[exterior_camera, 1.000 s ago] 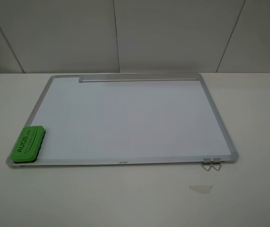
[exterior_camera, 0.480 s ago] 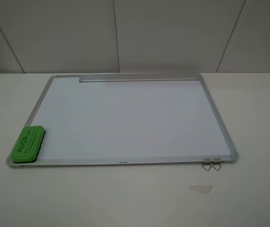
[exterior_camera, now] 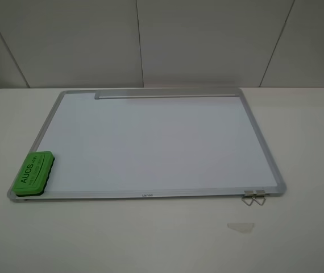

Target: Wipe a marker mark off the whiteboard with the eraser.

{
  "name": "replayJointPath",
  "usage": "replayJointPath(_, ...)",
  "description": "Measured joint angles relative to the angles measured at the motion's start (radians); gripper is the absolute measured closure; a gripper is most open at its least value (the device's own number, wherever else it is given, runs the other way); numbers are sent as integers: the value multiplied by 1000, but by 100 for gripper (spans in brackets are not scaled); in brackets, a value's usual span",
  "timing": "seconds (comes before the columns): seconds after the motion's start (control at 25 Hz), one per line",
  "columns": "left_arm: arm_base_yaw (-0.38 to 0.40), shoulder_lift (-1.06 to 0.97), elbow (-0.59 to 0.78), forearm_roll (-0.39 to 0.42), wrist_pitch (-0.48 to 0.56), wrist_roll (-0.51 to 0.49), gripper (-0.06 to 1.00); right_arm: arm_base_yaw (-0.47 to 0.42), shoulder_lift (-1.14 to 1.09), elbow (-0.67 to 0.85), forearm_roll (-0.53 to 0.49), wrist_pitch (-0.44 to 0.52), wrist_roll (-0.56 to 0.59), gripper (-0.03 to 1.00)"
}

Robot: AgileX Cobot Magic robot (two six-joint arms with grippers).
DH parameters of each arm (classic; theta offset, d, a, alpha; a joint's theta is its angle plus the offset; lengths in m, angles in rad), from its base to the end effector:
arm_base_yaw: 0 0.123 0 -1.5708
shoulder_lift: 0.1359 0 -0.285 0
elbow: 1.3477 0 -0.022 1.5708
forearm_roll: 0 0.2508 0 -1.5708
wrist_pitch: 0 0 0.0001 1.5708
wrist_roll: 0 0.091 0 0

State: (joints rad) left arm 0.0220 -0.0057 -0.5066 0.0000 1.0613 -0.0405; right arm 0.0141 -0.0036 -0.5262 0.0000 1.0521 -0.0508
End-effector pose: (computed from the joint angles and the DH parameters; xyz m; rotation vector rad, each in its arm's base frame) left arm -0.0065 -0.0001 0.2790 -0.0635 2.0316 -0.0117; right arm -0.0082 -0.0001 0.2852 -0.0651 2.0049 -0.0235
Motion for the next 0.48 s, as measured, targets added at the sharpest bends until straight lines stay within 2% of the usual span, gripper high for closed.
replayJointPath(0.48, 0, 0, 0, 0, 0, 0, 31, 0, 0, 0, 0, 0, 0, 15)
